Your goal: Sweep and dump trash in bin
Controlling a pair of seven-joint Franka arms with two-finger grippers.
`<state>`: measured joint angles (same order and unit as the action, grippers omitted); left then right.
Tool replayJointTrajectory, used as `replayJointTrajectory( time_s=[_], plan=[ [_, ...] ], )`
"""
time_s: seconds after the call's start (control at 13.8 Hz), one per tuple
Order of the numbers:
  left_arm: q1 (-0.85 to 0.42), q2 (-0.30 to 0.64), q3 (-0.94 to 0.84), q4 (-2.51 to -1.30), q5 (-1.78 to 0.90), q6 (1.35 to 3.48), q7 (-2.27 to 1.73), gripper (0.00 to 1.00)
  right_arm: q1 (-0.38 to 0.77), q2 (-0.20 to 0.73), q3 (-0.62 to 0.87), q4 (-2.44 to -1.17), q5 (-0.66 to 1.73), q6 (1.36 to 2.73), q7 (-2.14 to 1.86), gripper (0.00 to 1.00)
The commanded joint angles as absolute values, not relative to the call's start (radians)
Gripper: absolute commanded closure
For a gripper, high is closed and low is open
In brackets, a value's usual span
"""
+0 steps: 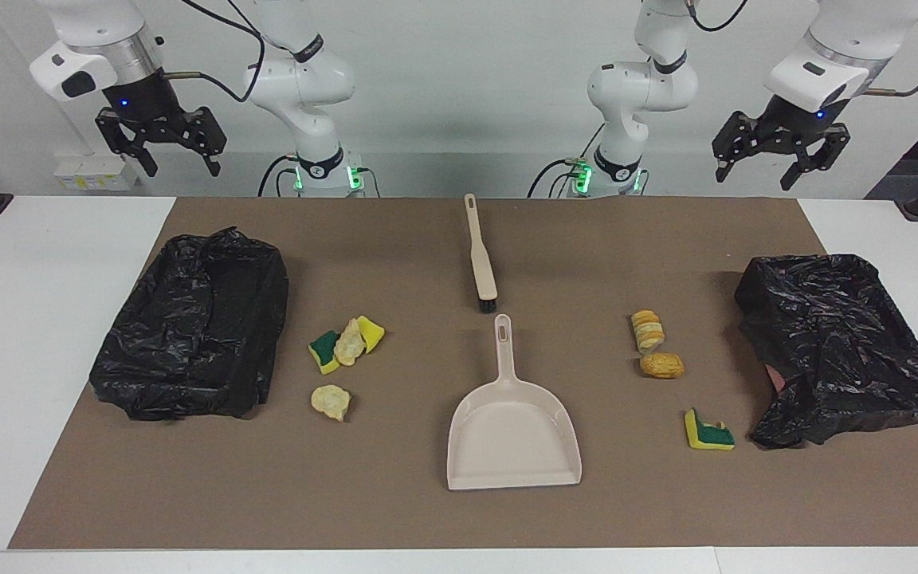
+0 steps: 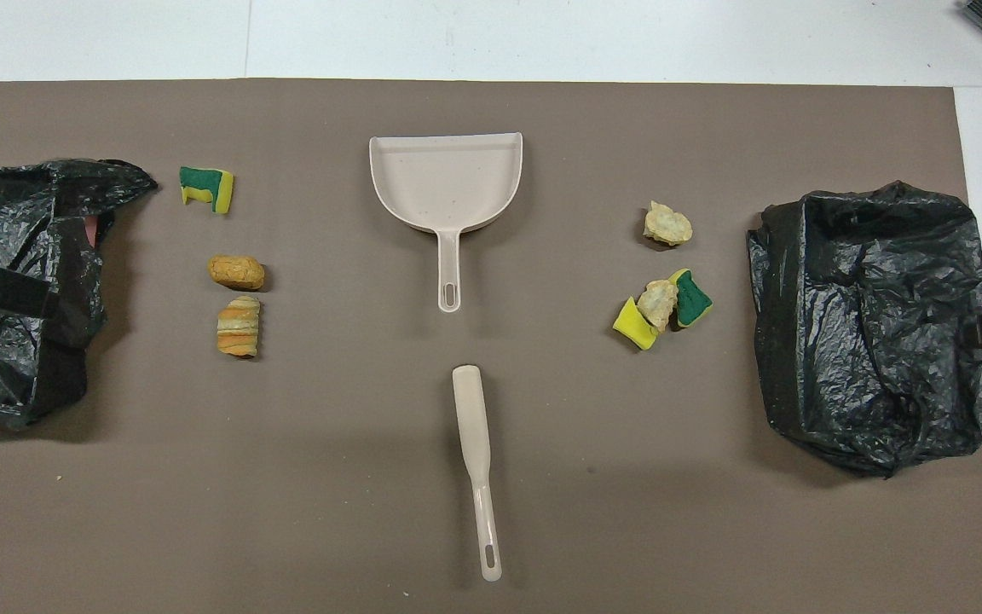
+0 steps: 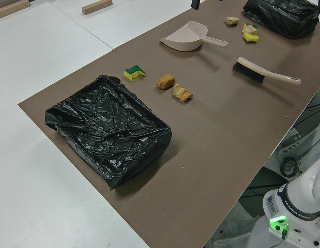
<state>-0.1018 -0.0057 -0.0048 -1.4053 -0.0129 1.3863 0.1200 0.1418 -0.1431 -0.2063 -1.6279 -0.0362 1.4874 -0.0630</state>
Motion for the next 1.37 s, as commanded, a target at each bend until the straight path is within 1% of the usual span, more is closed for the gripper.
replayJointTrajectory(
  time_s=[0.0, 0.14, 0.43, 0.72, 1.08, 1.3],
  plan=[
    [-0.12, -0.014, 0.011, -1.399, 0.005, 1.373, 0.129, 0.0, 0.126, -0.161, -0.201, -1.649, -0.04, 1.486, -0.077, 0.0],
    [-0.12, -0.02, 0.011, -1.407, 0.003, 1.371, 0.124, 0.0, 0.088, -0.17, -0.163, -1.658, -0.037, 1.485, -0.077, 0.0],
    [-0.117, -0.023, 0.009, -1.413, -0.003, 1.364, 0.118, 0.0, 0.074, -0.146, -0.147, -1.638, -0.038, 1.486, -0.075, 0.0],
    [-0.123, -0.058, 0.008, -1.469, -0.005, 1.377, 0.118, 0.0, 0.049, -0.149, -0.127, -1.641, -0.037, 1.488, -0.074, 0.0],
    [-0.124, -0.067, 0.003, -1.489, -0.005, 1.41, 0.118, 0.0, 0.057, -0.149, -0.127, -1.637, -0.037, 1.47, -0.081, 0.0],
    [-0.126, -0.093, -0.002, -1.525, -0.005, 1.417, 0.118, 0.0, 0.063, -0.153, -0.127, -1.644, -0.044, 1.477, -0.075, 0.0]
  ],
)
